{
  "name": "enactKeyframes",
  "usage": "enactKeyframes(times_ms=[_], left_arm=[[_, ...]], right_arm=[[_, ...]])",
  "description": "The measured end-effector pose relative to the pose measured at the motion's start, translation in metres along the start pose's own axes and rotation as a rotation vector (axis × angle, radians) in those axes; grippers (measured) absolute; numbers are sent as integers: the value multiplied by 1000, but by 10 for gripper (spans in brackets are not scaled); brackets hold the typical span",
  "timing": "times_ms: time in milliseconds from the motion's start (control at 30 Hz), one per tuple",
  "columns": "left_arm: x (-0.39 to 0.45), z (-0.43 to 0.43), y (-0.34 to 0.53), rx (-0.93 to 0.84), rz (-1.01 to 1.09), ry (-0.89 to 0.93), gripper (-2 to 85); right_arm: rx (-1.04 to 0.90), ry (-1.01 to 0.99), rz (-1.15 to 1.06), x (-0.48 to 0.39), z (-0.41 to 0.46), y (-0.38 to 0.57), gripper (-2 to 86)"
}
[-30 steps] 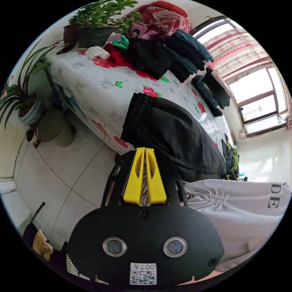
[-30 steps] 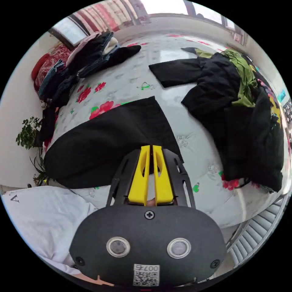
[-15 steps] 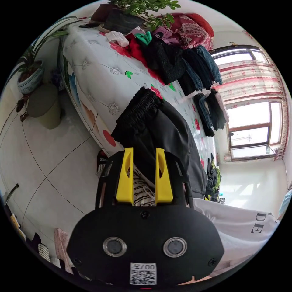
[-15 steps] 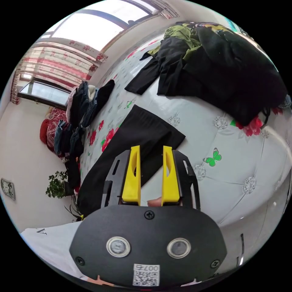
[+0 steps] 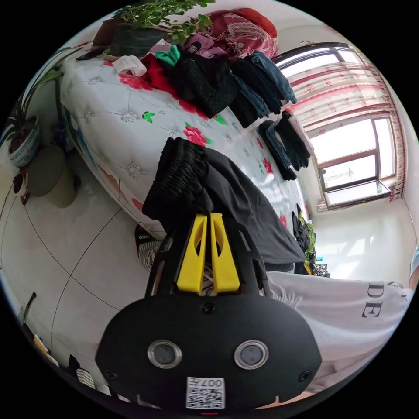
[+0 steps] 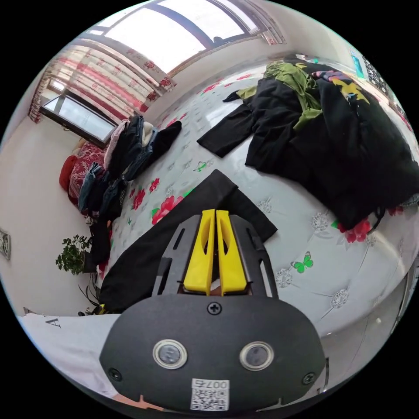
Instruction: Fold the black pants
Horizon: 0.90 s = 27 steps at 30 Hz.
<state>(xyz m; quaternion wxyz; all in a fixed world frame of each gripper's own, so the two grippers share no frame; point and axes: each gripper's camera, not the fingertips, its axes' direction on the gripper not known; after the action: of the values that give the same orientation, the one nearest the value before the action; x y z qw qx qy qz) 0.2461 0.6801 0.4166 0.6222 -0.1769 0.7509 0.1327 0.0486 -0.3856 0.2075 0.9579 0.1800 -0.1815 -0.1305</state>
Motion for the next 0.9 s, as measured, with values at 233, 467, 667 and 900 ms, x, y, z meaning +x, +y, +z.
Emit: enactKeyframes(times_ms=[233, 467, 667, 900], left_arm=[[-38, 5, 18, -72, -65, -24, 15], [-63, 13, 13, -74, -98, -2, 61], [-90, -4, 11, -17, -134, 13, 79], [-149, -17, 35, 123, -311, 78, 112]], right_arm=[[-92, 126, 215, 50, 16, 37, 59], [-5, 129, 277, 46, 29, 58, 98], [7, -1, 314, 40, 54, 64, 46], [21, -212, 373, 39, 55, 64, 0]])
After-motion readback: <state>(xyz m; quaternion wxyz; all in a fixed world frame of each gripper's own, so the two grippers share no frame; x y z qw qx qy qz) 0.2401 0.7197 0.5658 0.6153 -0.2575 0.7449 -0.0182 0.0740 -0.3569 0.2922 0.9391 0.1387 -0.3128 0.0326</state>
